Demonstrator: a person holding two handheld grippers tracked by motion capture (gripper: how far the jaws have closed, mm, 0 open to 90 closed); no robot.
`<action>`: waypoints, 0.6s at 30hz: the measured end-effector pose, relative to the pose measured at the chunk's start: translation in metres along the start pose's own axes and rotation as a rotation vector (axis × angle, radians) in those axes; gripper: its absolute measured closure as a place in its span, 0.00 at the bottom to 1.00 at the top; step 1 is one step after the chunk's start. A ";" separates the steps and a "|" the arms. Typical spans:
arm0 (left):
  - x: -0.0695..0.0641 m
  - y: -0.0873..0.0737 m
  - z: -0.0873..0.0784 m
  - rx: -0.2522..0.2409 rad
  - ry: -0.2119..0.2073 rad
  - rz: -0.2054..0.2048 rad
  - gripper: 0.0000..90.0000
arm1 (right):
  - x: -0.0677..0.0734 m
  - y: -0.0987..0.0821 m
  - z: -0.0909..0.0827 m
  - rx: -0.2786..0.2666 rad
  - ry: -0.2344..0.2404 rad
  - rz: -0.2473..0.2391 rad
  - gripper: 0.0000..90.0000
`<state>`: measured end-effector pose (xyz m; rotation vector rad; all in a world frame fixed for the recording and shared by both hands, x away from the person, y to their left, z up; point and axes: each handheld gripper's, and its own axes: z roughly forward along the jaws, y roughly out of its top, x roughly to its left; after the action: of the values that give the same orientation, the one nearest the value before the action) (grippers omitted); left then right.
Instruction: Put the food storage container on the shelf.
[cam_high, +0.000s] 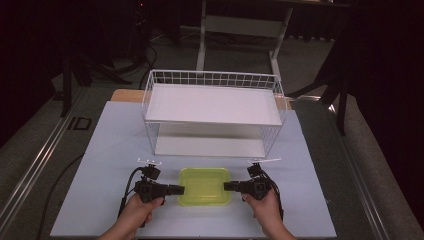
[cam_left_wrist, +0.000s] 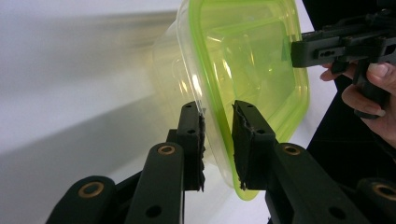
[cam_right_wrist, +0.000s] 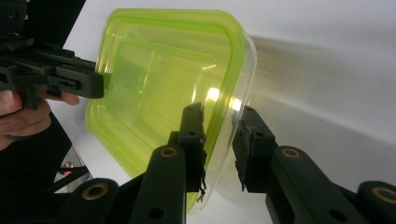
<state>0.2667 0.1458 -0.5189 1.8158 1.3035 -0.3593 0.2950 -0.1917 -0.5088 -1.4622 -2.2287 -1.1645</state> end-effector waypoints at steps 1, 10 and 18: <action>-0.001 -0.001 -0.001 -0.001 0.005 -0.002 0.84 | 0.001 0.000 0.000 -0.001 0.000 0.002 0.84; -0.013 -0.005 -0.003 -0.038 0.055 0.012 0.89 | 0.007 -0.001 -0.007 -0.032 -0.017 -0.013 0.89; -0.016 0.007 -0.003 -0.060 0.071 0.030 0.89 | 0.012 0.007 -0.014 -0.079 -0.043 -0.039 0.89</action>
<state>0.2654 0.1376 -0.5032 1.8096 1.3203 -0.2395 0.2922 -0.1926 -0.4896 -1.4941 -2.2735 -1.2583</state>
